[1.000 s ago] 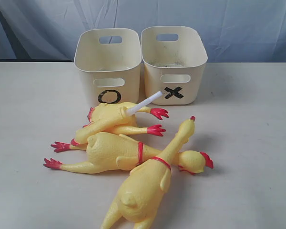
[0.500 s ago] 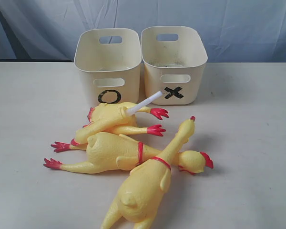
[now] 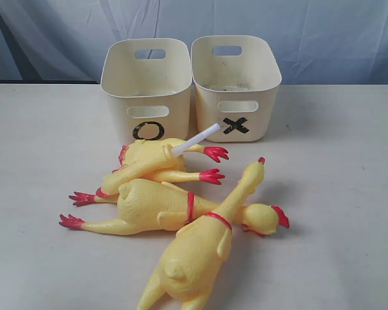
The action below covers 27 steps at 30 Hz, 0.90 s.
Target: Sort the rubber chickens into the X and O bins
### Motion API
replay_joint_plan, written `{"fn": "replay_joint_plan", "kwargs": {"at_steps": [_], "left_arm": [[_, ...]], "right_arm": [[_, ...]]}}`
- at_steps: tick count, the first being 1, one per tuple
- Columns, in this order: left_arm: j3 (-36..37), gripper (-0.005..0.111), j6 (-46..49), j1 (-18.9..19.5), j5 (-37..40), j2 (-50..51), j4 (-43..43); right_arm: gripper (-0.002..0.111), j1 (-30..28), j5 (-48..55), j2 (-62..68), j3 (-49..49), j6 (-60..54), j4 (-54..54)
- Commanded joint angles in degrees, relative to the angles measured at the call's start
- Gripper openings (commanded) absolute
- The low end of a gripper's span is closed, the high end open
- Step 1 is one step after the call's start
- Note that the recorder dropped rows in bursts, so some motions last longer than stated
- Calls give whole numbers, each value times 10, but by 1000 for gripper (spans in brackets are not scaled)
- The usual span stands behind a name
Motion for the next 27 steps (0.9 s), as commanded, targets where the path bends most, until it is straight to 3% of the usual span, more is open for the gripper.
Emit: {"fn": "replay_joint_plan", "kwargs": {"at_steps": [1, 20, 27], "left_arm": [[1, 0, -4, 1, -9, -3, 0], [1, 0, -4, 1, -9, -3, 0], [1, 0, -4, 1, -9, -3, 0]], "right_arm": [[-1, 2, -40, -3, 2, -1, 55], [-1, 2, -78, -3, 2, -1, 78], [-1, 2, -77, -3, 2, 7, 179]]}}
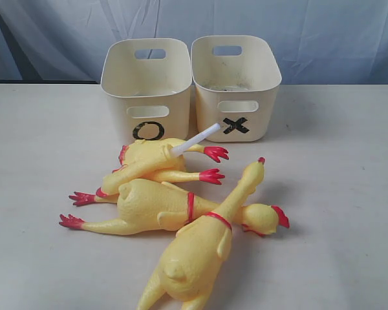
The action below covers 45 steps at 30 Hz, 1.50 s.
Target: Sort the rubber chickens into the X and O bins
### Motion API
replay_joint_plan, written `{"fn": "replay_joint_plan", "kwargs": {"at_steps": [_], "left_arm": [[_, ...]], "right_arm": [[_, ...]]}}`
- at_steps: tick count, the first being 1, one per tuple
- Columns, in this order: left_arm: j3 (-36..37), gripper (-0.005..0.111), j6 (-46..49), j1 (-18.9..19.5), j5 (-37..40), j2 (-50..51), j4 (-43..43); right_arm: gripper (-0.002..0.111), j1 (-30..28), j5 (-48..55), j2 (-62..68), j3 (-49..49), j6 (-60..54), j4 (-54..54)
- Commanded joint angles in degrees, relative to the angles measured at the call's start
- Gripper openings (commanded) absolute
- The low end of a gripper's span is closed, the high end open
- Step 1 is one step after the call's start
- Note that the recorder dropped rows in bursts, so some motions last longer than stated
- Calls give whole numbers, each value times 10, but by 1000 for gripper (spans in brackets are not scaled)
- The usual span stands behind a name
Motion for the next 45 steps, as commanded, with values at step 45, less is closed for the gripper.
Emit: {"fn": "replay_joint_plan", "kwargs": {"at_steps": [45], "left_arm": [[1, 0, -4, 1, -9, -3, 0]], "right_arm": [[-1, 2, 523, 456, -396, -178, 94]]}}
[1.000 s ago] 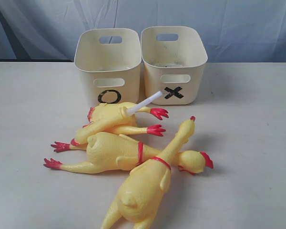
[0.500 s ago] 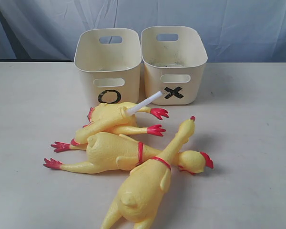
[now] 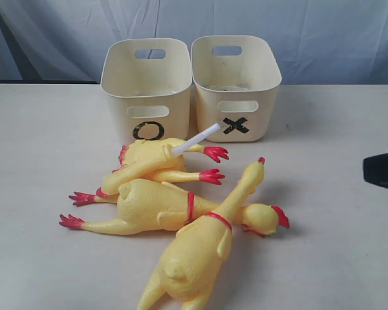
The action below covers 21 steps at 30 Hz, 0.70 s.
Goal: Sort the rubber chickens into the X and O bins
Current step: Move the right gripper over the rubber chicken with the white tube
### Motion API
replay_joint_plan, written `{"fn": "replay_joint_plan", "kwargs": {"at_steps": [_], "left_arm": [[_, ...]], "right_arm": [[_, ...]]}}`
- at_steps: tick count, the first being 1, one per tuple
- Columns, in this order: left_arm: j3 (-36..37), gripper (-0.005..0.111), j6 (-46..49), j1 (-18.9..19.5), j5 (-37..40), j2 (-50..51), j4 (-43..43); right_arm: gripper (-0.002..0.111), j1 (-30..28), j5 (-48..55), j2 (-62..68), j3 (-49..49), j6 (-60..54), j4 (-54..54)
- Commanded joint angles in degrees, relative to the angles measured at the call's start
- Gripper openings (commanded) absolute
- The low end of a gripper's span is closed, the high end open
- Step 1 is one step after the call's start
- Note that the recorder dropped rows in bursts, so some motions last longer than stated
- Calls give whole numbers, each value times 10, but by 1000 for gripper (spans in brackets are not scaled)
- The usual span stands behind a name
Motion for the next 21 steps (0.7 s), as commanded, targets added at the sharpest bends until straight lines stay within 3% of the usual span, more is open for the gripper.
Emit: {"fn": "replay_joint_plan", "kwargs": {"at_steps": [1, 13, 21], "left_arm": [[1, 0, -4, 1, -9, -3, 0], [1, 0, -4, 1, -9, -3, 0], [1, 0, -4, 1, -9, -3, 0]], "right_arm": [[-1, 2, 7, 65, -8, -4, 51], [-1, 16, -20, 181, -8, -179, 249], [-1, 163, -172, 291, -8, -214, 305]]}}
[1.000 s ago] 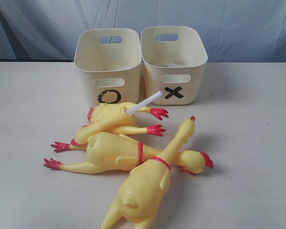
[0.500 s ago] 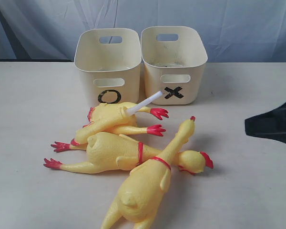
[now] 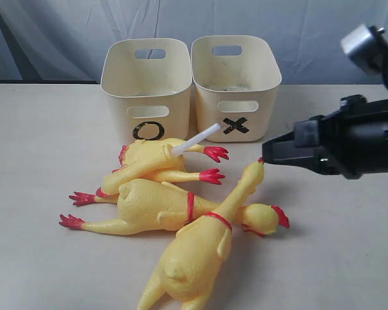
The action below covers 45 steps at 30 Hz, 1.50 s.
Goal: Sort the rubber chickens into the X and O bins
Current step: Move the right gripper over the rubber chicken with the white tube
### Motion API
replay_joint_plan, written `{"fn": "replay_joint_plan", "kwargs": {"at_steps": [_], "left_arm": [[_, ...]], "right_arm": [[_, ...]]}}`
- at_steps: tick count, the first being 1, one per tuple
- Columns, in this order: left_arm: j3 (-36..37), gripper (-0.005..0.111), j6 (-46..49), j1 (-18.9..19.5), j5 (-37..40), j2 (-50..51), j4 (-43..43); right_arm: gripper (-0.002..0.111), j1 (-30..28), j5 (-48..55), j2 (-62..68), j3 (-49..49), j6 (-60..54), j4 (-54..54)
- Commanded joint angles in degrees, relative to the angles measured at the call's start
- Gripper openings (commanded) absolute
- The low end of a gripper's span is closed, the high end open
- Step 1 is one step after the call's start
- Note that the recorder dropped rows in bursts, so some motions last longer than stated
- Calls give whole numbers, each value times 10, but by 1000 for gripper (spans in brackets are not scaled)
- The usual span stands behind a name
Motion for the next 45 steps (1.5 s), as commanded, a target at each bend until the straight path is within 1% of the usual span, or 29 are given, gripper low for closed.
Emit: {"fn": "replay_joint_plan", "kwargs": {"at_steps": [1, 4, 6, 8, 12, 13, 14, 19, 21, 23, 26, 30, 33, 37, 40, 42, 45], "left_arm": [[1, 0, -4, 1, -9, -3, 0], [1, 0, -4, 1, -9, -3, 0], [1, 0, -4, 1, -9, -3, 0], [1, 0, -4, 1, -9, -3, 0], [1, 0, -4, 1, -9, -3, 0], [1, 0, -4, 1, -9, -3, 0], [1, 0, -4, 1, -9, -3, 0], [1, 0, -4, 1, -9, -3, 0], [1, 0, -4, 1, -9, -3, 0], [1, 0, -4, 1, -9, -3, 0], [1, 0, -4, 1, -9, -3, 0], [1, 0, -4, 1, -9, -3, 0], [1, 0, -4, 1, -9, -3, 0], [1, 0, -4, 1, -9, -3, 0], [1, 0, -4, 1, -9, -3, 0], [1, 0, -4, 1, -9, -3, 0], [1, 0, -4, 1, -9, -3, 0]], "right_arm": [[-1, 89, -117, 68, -3, -22, 37], [-1, 117, -190, 98, -3, -39, 45], [-1, 130, -231, 124, -6, -62, 87], [-1, 131, -223, 151, -21, -72, 119], [0, 131, -185, 219, -75, -72, 138], [3, 131, -177, 233, -85, -72, 138], [8, 131, -170, 243, -93, -72, 141], [47, 155, -158, 296, -137, -79, 185], [55, 169, -163, 312, -153, -79, 198], [57, 182, -178, 327, -163, -79, 225], [57, 204, -224, 338, -166, -79, 293], [57, 232, -281, 339, -166, -79, 333], [57, 253, -325, 339, -166, -79, 335], [57, 289, -409, 339, -166, -57, 335], [57, 309, -466, 339, -166, -17, 335], [57, 314, -478, 341, -169, -3, 335], [57, 314, -464, 353, -176, 13, 335]]}}
